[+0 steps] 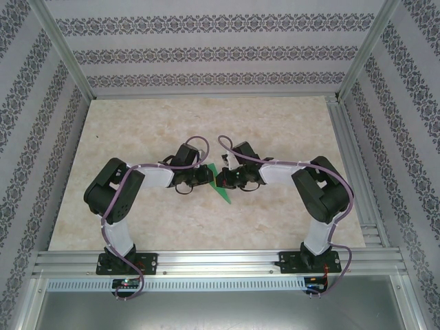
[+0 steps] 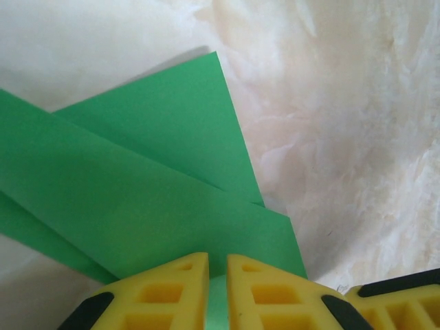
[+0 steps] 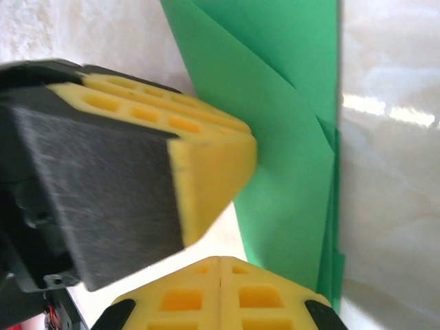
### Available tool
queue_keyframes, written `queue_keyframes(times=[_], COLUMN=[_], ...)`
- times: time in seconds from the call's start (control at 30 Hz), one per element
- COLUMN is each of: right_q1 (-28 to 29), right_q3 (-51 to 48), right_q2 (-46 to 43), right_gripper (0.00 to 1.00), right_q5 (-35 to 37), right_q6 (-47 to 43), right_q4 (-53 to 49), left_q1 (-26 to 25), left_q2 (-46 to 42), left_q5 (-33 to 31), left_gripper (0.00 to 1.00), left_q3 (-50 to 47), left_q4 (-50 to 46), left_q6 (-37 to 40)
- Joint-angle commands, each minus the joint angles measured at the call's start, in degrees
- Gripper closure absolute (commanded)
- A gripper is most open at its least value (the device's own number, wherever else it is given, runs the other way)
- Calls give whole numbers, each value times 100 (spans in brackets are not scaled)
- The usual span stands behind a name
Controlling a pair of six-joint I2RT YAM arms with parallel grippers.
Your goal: Fold a paper plane with a square sheet of paper (pick it up from the middle)
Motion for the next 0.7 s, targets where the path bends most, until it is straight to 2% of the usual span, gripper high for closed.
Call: queue_keyframes(times=[0.0,0.37,0.67], right_q1=[46,-72,-105], right_q3=[-146,-344,-365], right_q2=[83,472,601], right_gripper=[100,100,100], right_q5=[-131,329,490], right_q6=[-82,-311,-383], right_q4=[47,-381,-525], left_q1=[-52,39,470], left_q2=[6,2,216], left_q5=[-183,-157,-54], left_gripper=[83,81,78], left_q3=[-28,182,590], left_q4=[-260,-255,-601], left_q6=[-124,-87,433])
